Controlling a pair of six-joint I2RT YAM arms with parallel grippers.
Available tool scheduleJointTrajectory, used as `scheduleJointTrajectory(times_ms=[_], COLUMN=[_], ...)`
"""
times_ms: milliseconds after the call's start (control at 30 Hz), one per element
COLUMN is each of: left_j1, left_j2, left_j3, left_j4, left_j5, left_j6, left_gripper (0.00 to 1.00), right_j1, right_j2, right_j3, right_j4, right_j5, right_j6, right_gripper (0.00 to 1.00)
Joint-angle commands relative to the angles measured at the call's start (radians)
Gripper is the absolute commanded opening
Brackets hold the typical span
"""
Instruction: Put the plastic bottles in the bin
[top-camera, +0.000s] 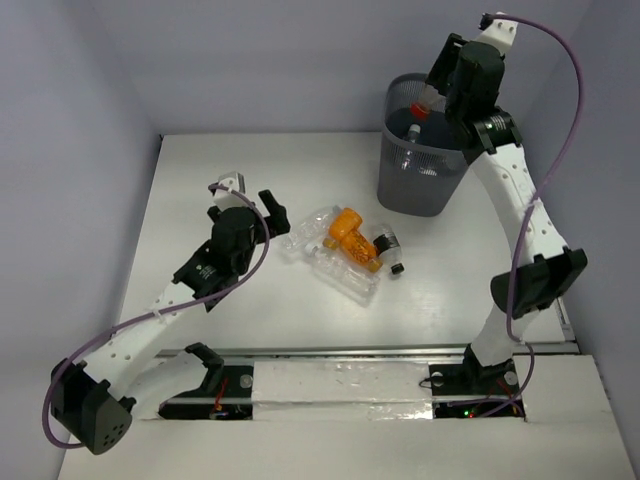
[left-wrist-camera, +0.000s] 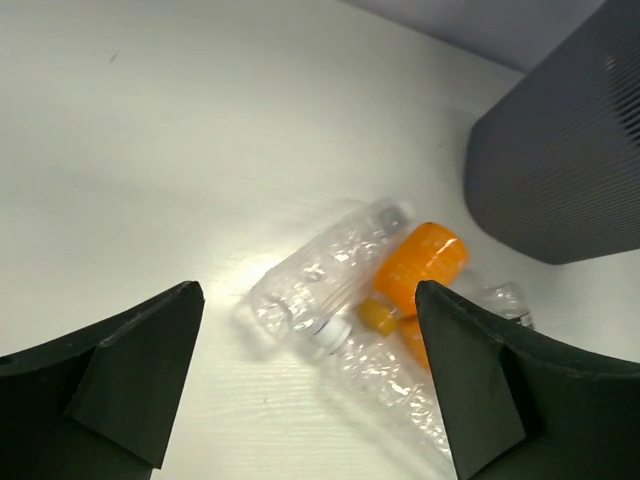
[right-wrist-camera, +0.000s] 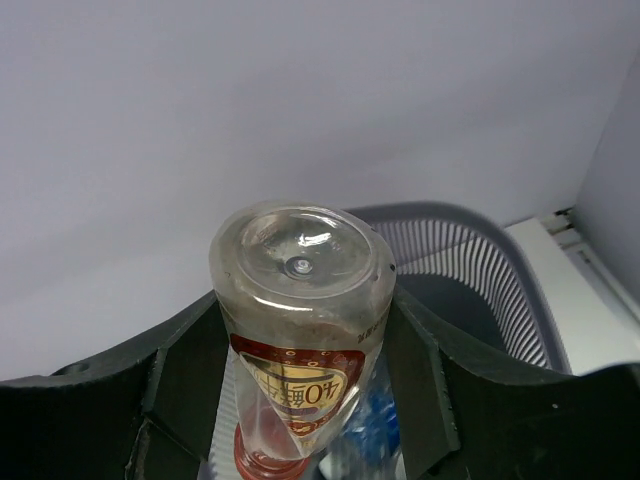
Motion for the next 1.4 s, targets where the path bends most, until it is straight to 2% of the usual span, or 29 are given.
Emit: scheduleJointTrajectory(times_ms=[0,33,67,100,167,333,367,400,433,467,500,533,567,667,700,767,800,900,1033,1167,1367], left_j1=[0.007,0.007,0.007,0.007,0.007,0.016,0.016,0.016,0.016,0.016,0.025,0.025,0.025,0.025,0.034,0.035,0.035,0.035,0.035,0.035,0.035], left_j2=[-0.02,-0.003,0.022,0.045,0.121,0.267,0.29,0.339,0.367,0.396,0.455,0.482,0.509,0.594,0.629,0.667,0.684,0.74,0.769,0.815,0.882], left_j3=[-0.017,-0.017,0.006,0.023,0.066,0.137,0.169,0.193,0.219,0.279,0.313,0.347,0.411,0.497,0.512,0.557,0.568,0.601,0.6,0.605,0.608], left_j4=[-0.006,-0.006,-0.018,-0.026,-0.038,-0.034,-0.031,-0.032,-0.044,-0.073,-0.092,-0.118,-0.167,-0.224,-0.227,-0.264,-0.274,-0.317,-0.322,-0.334,-0.345], left_j5=[-0.047,-0.047,-0.047,-0.043,-0.032,-0.004,0.006,0.029,0.035,0.045,0.06,0.063,0.071,0.137,0.199,0.252,0.281,0.342,0.342,0.352,0.336], left_j6=[-0.044,-0.044,-0.035,-0.028,-0.014,0.034,0.051,0.069,0.112,0.139,0.167,0.19,0.234,0.31,0.327,0.364,0.39,0.442,0.466,0.476,0.47], left_gripper=[0.9,0.9,0.92,0.93,0.93,0.93,0.93,0.93,0.93,0.93,0.93,0.93,0.93,0.94,0.94,0.94,0.94,0.94,0.95,0.96,0.95], right_j1=[-0.027,-0.027,-0.027,-0.027,-0.027,-0.027,-0.027,-0.027,-0.027,-0.027,-0.027,-0.014,0.01,0.093,0.113,0.16,0.209,0.268,0.329,0.329,0.349], right_j2=[0.048,0.049,0.071,0.076,0.049,-0.123,-0.16,-0.247,-0.296,-0.348,-0.441,-0.48,-0.516,-0.605,-0.619,-0.657,-0.671,-0.721,-0.751,-0.741,-0.731], right_j3=[0.116,0.117,0.13,0.132,0.098,-0.056,-0.092,-0.191,-0.254,-0.326,-0.403,-0.543,-0.607,-0.794,-0.828,-0.905,-0.926,-1.003,-1.086,-1.15,-1.23], right_j4=[0.036,0.028,0.019,-0.006,-0.007,0.06,0.068,0.077,0.088,0.104,0.158,0.177,0.193,0.22,0.218,0.2,0.188,0.163,0.135,0.118,0.178], right_j5=[0.056,0.056,0.057,0.053,0.019,-0.067,-0.1,-0.137,-0.179,-0.287,-0.353,-0.409,-0.479,-0.539,-0.553,-0.579,-0.581,-0.605,-0.668,-0.734,-0.733], right_j6=[-0.052,-0.054,-0.052,-0.049,-0.037,-0.011,0.001,0.011,0.049,0.073,0.092,0.13,0.149,0.175,0.175,0.176,0.173,0.173,0.138,0.12,0.15], right_gripper=[0.58,0.64,0.77,0.94,0.99,0.97,0.93,0.76,0.55,0.28,0.07,0.04,0.04,0.19,0.31,0.46,0.63,0.79,0.8,0.8,0.8])
